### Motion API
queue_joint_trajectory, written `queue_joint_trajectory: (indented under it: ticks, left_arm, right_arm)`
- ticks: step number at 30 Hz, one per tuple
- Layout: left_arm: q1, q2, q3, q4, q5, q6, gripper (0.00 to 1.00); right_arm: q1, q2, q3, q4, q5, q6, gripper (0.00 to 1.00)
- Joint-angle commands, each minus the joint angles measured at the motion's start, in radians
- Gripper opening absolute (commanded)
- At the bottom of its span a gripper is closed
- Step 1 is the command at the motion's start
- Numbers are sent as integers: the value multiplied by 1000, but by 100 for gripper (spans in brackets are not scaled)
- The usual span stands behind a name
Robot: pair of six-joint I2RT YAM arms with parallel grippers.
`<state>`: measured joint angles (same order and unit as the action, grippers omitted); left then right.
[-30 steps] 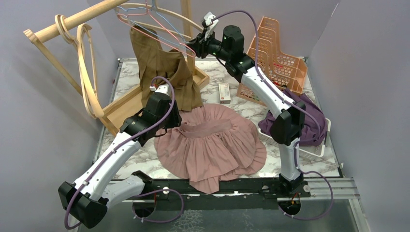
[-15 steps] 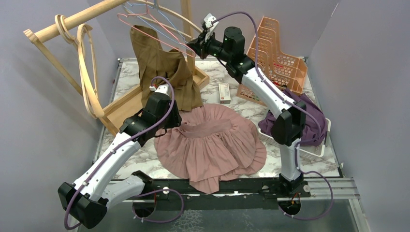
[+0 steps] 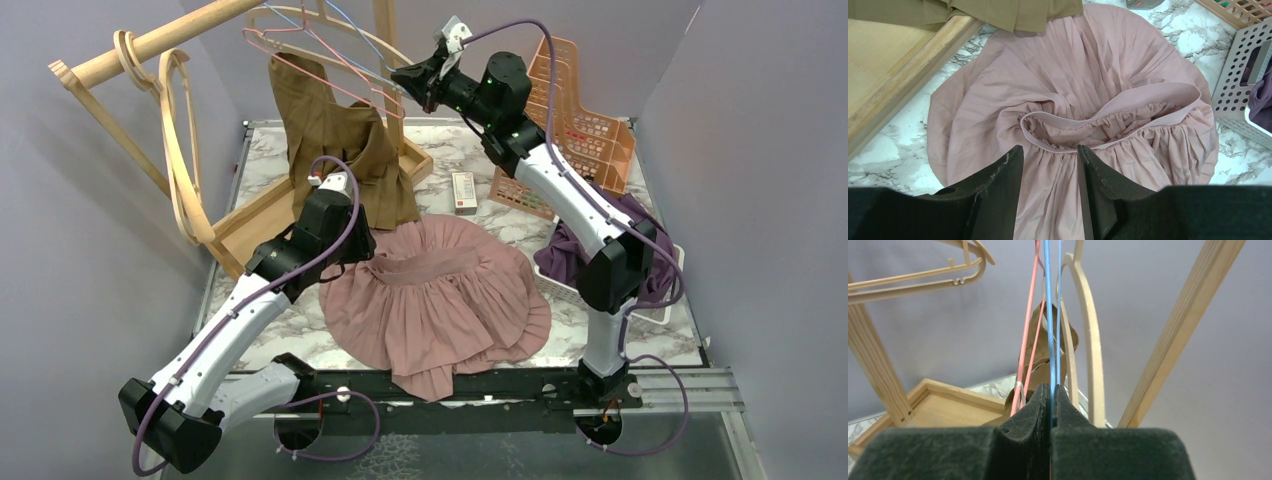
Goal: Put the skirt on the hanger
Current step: Pick up the hanger from the clothesline.
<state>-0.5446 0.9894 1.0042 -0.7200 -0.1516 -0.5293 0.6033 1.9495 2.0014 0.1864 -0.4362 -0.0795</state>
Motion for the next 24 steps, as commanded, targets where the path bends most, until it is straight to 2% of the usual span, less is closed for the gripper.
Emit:
queue_joint_trajectory:
  ticks: [1, 8, 15, 20, 24]
  left_arm:
    - [5, -6, 38, 16, -34, 14, 47]
    - [5, -25, 55, 19, -40, 35, 47]
    - [5, -52, 107, 50, -1, 80, 48]
    - [5, -79, 138, 113, 82, 117, 48]
    - [5, -105, 187, 203, 152, 194, 52]
  right_arm:
    - [9, -59, -23, 72, 11, -3, 1]
    - [9, -226, -254, 99, 23, -18, 1]
    - [9, -472, -513, 69, 90, -39, 1]
    - [9, -677, -656, -56, 148, -52, 1]
    - [9, -879, -765, -220, 189, -56, 1]
